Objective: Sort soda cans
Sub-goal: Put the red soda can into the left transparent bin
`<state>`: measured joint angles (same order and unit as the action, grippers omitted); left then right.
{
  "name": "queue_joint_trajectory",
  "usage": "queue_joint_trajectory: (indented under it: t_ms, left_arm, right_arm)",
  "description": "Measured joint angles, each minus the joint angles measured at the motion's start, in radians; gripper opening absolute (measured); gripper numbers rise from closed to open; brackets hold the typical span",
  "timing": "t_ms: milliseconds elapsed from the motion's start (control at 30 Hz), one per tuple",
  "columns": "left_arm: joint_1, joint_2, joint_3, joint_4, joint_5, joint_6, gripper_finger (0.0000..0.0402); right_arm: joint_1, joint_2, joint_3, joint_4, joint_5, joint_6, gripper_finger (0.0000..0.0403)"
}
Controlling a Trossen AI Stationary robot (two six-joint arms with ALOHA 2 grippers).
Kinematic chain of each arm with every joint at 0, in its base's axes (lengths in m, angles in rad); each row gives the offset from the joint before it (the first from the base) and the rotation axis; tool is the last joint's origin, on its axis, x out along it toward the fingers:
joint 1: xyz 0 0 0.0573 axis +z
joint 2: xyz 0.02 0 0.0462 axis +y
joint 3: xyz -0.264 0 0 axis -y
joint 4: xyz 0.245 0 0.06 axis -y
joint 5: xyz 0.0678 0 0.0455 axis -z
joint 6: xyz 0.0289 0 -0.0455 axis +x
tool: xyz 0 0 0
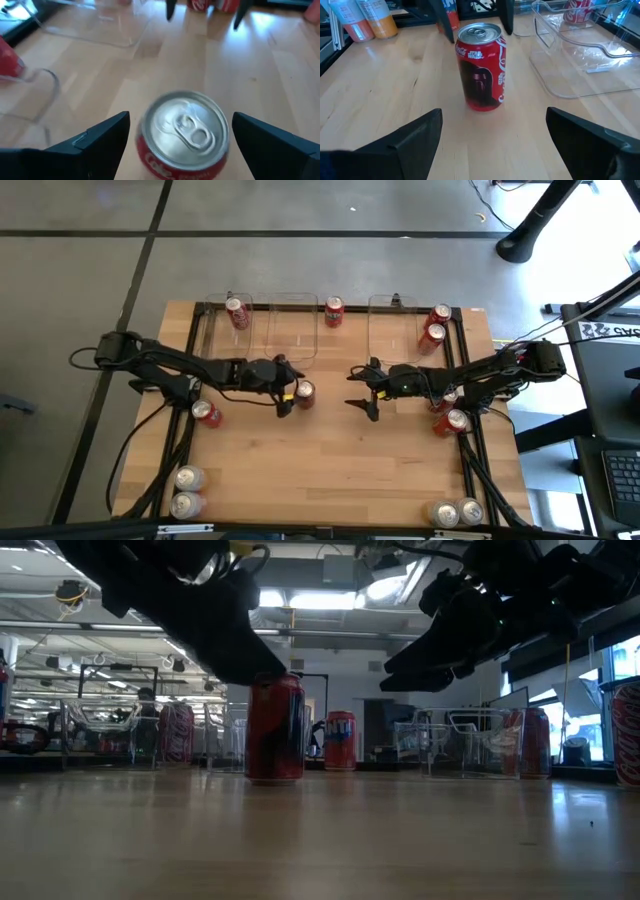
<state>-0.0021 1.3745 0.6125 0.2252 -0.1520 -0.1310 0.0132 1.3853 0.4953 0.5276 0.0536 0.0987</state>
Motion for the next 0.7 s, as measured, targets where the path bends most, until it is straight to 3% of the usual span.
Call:
queue_joint_trajectory:
  t_ms: [467, 700]
  left_arm:
    - [0.007, 0.097, 0.000, 0.053, 0.001, 0.006, 0.0340]
    - [0.009, 0.097, 0.000, 0.067, 0.000, 0.011, 0.0299]
  right_arm:
    - [0.000, 0.000, 0.000, 0.002, 0.013, 0.001, 0.0356]
    - [0.000, 0.000, 0.000, -0.001, 0.041, 0.001, 0.0356]
